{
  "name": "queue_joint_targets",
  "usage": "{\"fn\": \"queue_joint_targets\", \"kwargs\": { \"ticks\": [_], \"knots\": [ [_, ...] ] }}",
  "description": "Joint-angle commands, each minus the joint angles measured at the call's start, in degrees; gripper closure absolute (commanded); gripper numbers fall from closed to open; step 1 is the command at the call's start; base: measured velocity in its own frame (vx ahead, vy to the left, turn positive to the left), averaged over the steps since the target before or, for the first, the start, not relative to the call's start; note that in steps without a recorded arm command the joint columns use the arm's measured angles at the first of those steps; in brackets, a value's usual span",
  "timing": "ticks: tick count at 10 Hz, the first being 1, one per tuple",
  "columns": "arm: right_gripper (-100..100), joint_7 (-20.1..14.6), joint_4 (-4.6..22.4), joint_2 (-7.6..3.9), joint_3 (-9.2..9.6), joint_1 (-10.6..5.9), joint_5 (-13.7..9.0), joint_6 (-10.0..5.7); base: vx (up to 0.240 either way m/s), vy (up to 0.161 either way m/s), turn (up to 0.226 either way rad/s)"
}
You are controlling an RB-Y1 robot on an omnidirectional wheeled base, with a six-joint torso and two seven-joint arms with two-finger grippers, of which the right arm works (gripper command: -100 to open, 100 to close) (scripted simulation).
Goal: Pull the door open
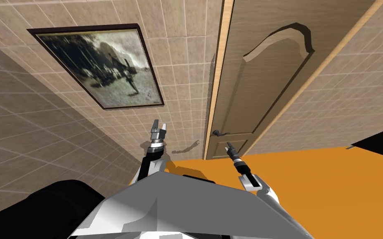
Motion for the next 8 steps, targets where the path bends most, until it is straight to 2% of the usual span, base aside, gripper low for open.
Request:
{"fn": "queue_joint_targets", "kwargs": {
  "ticks": [1, 3, 4, 8],
  "knots": [
    [-100, -0.32, 1.76, -0.4, 0.23, -0.72, 0.03, -0.24, 0.038, -0.074, 0.055],
    [-100, -0.86, 4.8, -1.19, 0.67, -1.97, 0.09, -0.53, 0.039, -0.079, 0.129],
    [-100, -0.64, 4.07, -0.89, 0.53, -1.61, 0.08, -0.68, 0.02, -0.043, 0.034],
    [-100, 2.86, 7.15, 0.55, -4.13, -3.42, -2.04, 0.39, 0.024, -0.032, 0.29]
  ]
}}
